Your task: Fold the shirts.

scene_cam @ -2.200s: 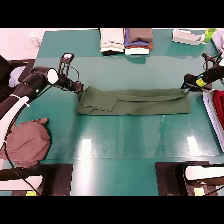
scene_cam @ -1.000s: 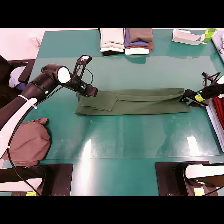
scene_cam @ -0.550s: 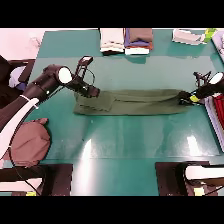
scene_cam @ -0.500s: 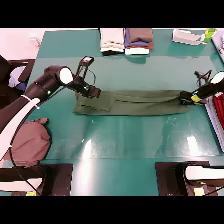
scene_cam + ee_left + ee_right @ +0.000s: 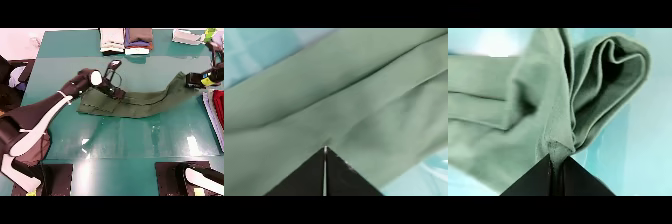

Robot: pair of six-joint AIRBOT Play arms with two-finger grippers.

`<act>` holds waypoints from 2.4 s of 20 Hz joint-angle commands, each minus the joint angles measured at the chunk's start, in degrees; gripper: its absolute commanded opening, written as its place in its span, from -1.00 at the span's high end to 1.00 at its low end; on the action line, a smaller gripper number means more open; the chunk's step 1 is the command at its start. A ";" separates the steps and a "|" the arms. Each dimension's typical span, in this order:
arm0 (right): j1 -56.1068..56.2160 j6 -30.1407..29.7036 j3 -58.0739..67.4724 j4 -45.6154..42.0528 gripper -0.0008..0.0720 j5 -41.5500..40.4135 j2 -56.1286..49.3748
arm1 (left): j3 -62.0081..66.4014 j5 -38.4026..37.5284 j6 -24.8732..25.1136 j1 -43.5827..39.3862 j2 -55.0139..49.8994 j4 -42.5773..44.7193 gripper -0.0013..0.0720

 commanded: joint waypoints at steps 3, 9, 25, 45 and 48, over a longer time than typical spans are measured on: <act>12.50 6.10 10.88 -0.02 0.93 2.16 2.43 | 4.07 0.39 3.19 -3.82 -7.28 -6.32 0.90; 21.64 11.50 15.54 -0.04 0.93 0.87 2.43 | 4.07 -1.09 4.59 -4.22 -8.02 -6.62 0.90; 46.90 19.63 15.54 -0.04 0.93 -28.50 -17.16 | 4.55 -11.96 4.20 24.74 24.00 13.94 0.90; 30.75 29.49 -9.09 -4.46 -0.20 -20.41 -9.05 | 4.48 -17.16 4.22 29.55 32.33 9.94 0.90; 27.54 31.01 -12.94 0.07 -0.68 -20.52 -8.50 | 4.48 -17.20 4.68 29.55 31.50 7.56 0.90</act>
